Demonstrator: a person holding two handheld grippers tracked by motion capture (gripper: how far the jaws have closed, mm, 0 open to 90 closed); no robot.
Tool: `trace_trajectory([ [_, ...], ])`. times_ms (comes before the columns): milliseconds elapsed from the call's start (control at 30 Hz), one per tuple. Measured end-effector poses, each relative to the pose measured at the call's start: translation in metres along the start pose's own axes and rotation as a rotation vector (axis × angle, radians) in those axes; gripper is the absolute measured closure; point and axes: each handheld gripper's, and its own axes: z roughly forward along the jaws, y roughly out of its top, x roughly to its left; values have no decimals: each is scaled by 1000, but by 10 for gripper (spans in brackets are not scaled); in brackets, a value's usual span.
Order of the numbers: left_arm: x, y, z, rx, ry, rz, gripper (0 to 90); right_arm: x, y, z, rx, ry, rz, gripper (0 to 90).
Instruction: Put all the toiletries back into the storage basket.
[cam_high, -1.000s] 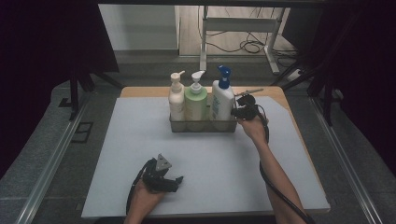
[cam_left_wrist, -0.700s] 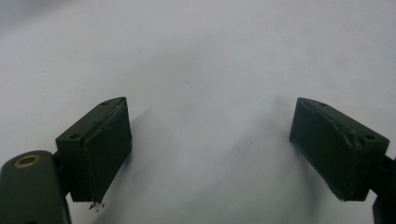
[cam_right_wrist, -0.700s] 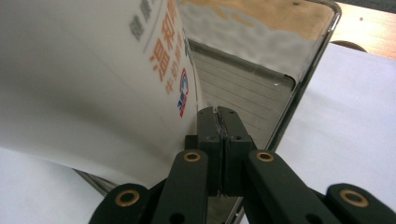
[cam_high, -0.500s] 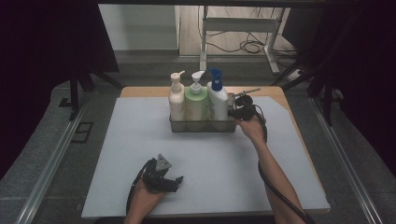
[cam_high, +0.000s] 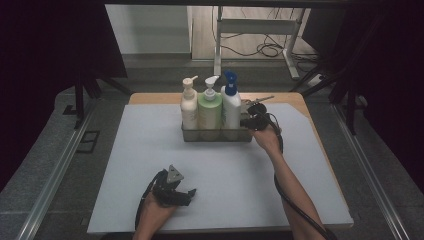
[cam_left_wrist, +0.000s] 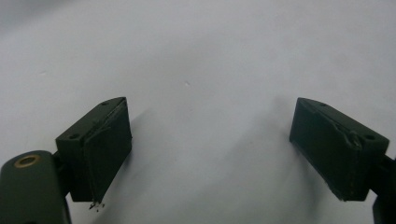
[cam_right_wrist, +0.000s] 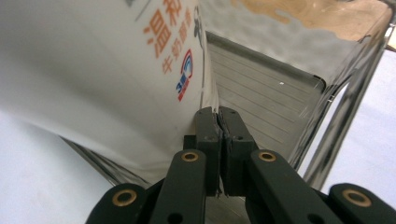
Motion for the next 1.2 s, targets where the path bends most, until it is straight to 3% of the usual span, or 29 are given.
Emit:
trace_trajectory([
  [1200, 0, 0, 0, -3, -1, -4, 126, 11, -1, 0, 23, 31, -37, 886],
])
